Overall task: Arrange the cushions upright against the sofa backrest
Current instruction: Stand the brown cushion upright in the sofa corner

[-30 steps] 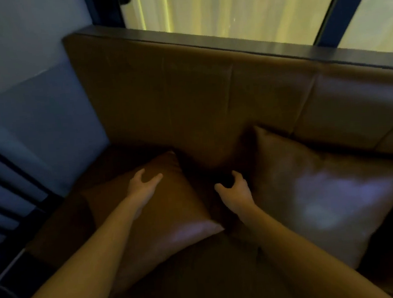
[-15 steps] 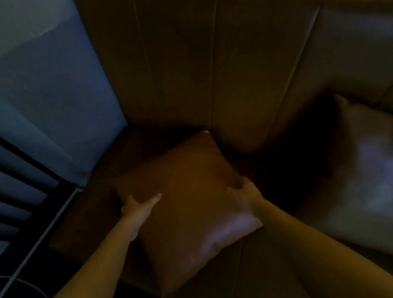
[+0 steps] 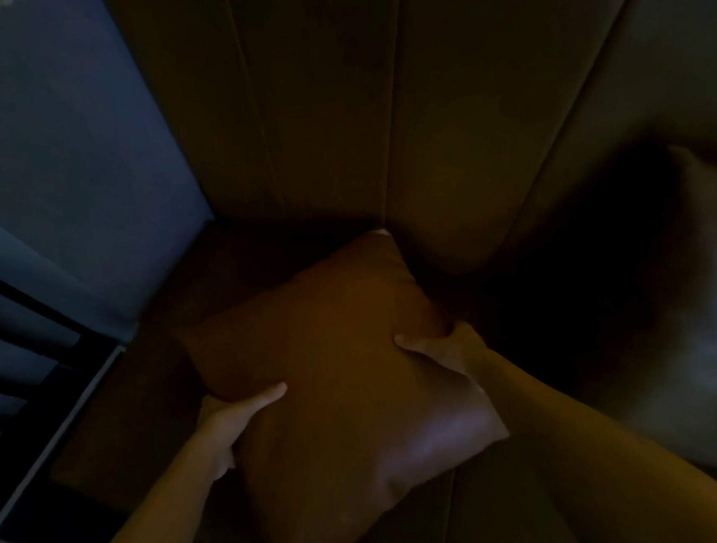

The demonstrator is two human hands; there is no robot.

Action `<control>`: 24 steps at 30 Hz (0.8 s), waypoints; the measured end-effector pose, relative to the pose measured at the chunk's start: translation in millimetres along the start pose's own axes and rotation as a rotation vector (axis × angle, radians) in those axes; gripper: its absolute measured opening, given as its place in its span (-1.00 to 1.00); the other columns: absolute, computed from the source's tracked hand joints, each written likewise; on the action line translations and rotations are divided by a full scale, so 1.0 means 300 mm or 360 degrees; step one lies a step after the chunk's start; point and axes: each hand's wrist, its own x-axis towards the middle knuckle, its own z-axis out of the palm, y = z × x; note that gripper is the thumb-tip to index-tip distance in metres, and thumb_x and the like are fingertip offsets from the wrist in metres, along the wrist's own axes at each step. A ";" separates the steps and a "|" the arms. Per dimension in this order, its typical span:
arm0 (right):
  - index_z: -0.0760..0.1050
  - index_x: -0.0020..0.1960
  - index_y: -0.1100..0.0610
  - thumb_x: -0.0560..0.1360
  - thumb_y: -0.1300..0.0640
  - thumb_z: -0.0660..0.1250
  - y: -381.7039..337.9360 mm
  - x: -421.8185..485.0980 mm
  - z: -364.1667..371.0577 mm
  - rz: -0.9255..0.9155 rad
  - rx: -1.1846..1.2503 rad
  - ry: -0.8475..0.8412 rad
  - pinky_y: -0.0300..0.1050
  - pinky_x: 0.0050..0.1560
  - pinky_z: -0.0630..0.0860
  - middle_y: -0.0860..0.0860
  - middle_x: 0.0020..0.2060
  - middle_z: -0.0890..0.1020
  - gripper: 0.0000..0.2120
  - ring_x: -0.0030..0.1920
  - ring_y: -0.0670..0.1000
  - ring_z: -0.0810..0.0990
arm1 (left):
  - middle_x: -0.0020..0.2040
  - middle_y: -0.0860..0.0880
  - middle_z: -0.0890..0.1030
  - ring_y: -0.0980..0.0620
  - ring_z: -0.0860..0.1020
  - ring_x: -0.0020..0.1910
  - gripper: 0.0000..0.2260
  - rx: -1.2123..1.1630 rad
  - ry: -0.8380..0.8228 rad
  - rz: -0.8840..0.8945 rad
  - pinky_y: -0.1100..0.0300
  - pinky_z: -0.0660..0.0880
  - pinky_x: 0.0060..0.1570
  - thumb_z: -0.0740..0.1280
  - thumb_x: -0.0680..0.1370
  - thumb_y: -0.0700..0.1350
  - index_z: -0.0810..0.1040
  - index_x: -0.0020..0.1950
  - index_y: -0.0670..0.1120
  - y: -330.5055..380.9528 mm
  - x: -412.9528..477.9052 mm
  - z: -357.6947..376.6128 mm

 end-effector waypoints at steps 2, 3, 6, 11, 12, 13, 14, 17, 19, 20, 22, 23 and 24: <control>0.01 0.57 0.04 0.03 -0.38 0.54 0.012 -0.033 -0.026 -0.0030 0.0068 -0.0042 0.28 0.42 0.30 0.13 0.54 0.18 0.30 0.51 0.26 0.21 | 0.49 -0.15 0.33 -0.27 0.31 0.44 0.04 -0.0061 -0.0029 0.0097 -0.35 0.28 0.29 0.60 0.21 -0.07 0.11 0.57 0.00 0.001 -0.024 0.002; 0.00 0.57 0.03 0.07 -0.34 0.56 0.023 -0.046 -0.037 -0.0053 0.0099 -0.0084 0.25 0.41 0.32 0.12 0.54 0.19 0.27 0.50 0.25 0.24 | 0.48 -0.15 0.34 -0.27 0.33 0.42 0.02 -0.0089 -0.0049 0.0141 -0.31 0.31 0.27 0.60 0.21 -0.10 0.13 0.56 -0.01 0.002 -0.035 -0.004; 0.02 0.58 0.03 0.12 -0.29 0.58 0.057 -0.088 -0.076 -0.0106 0.0139 -0.0169 0.22 0.39 0.37 0.11 0.52 0.24 0.22 0.48 0.22 0.31 | 0.46 -0.15 0.36 -0.24 0.36 0.40 0.06 -0.0143 -0.0137 0.0215 -0.25 0.34 0.29 0.61 0.15 -0.14 0.15 0.56 -0.01 0.028 -0.077 -0.007; 0.04 0.57 0.03 0.16 -0.27 0.57 0.081 -0.149 -0.166 -0.0258 0.0327 -0.0007 0.20 0.37 0.41 0.12 0.49 0.30 0.16 0.44 0.22 0.36 | 0.46 -0.12 0.37 -0.20 0.39 0.38 0.09 -0.0307 -0.0259 0.0327 -0.21 0.36 0.30 0.60 0.14 -0.19 0.11 0.57 0.07 0.154 -0.143 0.044; 0.07 0.55 0.02 0.15 -0.27 0.57 0.085 -0.164 -0.186 -0.0288 0.0375 0.0017 0.19 0.34 0.44 0.12 0.47 0.33 0.15 0.42 0.22 0.39 | 0.47 -0.11 0.36 -0.20 0.39 0.38 0.09 -0.0344 -0.0282 0.0350 -0.22 0.36 0.31 0.59 0.15 -0.22 0.10 0.56 0.09 0.188 -0.148 0.059; 0.10 0.54 0.01 0.12 -0.30 0.57 0.092 -0.177 -0.203 -0.0327 0.0418 0.0052 0.18 0.32 0.46 0.12 0.45 0.35 0.15 0.40 0.21 0.42 | 0.48 -0.11 0.35 -0.19 0.38 0.39 0.08 -0.0369 -0.0299 0.0373 -0.23 0.34 0.32 0.58 0.18 -0.25 0.08 0.57 0.11 0.224 -0.155 0.080; 0.12 0.53 0.00 0.09 -0.32 0.56 0.099 -0.188 -0.218 -0.0362 0.0452 0.0099 0.18 0.31 0.47 0.11 0.43 0.38 0.16 0.38 0.20 0.43 | 0.48 -0.11 0.33 -0.19 0.36 0.40 0.06 -0.0383 -0.0318 0.0406 -0.22 0.34 0.32 0.56 0.22 -0.29 0.05 0.57 0.12 0.261 -0.163 0.103; 0.19 0.49 -0.01 0.05 -0.38 0.52 0.124 -0.203 -0.255 -0.0455 0.0547 0.0278 0.17 0.28 0.49 0.08 0.38 0.42 0.13 0.35 0.16 0.46 | 0.50 -0.11 0.30 -0.18 0.33 0.43 0.03 -0.0357 -0.0363 0.0531 -0.18 0.33 0.31 0.50 0.30 -0.37 0.00 0.57 0.15 0.363 -0.171 0.179; 0.24 0.46 -0.02 -0.01 -0.44 0.48 0.143 -0.206 -0.279 -0.0490 0.0640 0.0387 0.18 0.25 0.51 0.06 0.35 0.45 0.15 0.32 0.15 0.48 | 0.49 -0.11 0.32 -0.18 0.34 0.42 0.04 -0.0291 -0.0369 0.0615 -0.17 0.35 0.30 0.50 0.29 -0.39 0.01 0.56 0.16 0.419 -0.167 0.232; 0.25 0.44 -0.01 0.00 -0.43 0.47 0.152 -0.207 -0.292 -0.0504 0.0666 0.0440 0.17 0.23 0.52 0.06 0.34 0.45 0.12 0.30 0.15 0.49 | 0.48 -0.12 0.33 -0.18 0.35 0.41 0.04 -0.0250 -0.0362 0.0657 -0.16 0.36 0.28 0.50 0.27 -0.39 0.03 0.56 0.15 0.445 -0.161 0.260; 0.25 0.44 0.02 0.14 -0.34 0.49 0.171 -0.199 -0.311 -0.0509 0.0714 0.0517 0.09 0.21 0.50 0.07 0.34 0.44 -0.01 0.30 0.15 0.47 | 0.47 -0.11 0.34 -0.19 0.35 0.40 0.04 -0.0175 -0.0362 0.0722 -0.16 0.37 0.25 0.50 0.25 -0.40 0.06 0.55 0.14 0.491 -0.143 0.314; 0.24 0.46 0.03 0.23 -0.27 0.51 0.184 -0.187 -0.318 -0.0498 0.0736 0.0545 0.06 0.21 0.49 0.07 0.35 0.43 -0.08 0.32 0.16 0.45 | 0.46 -0.11 0.34 -0.20 0.35 0.40 0.02 -0.0135 -0.0368 0.0747 -0.16 0.37 0.24 0.49 0.27 -0.41 0.06 0.55 0.13 0.513 -0.134 0.343; 0.23 0.47 0.04 0.29 -0.21 0.51 0.195 -0.176 -0.323 -0.0473 0.0751 0.0559 0.05 0.22 0.47 0.07 0.36 0.42 -0.13 0.33 0.16 0.44 | 0.46 -0.11 0.34 -0.20 0.35 0.40 0.00 -0.0099 -0.0373 0.0764 -0.17 0.37 0.24 0.48 0.29 -0.42 0.06 0.55 0.12 0.531 -0.122 0.369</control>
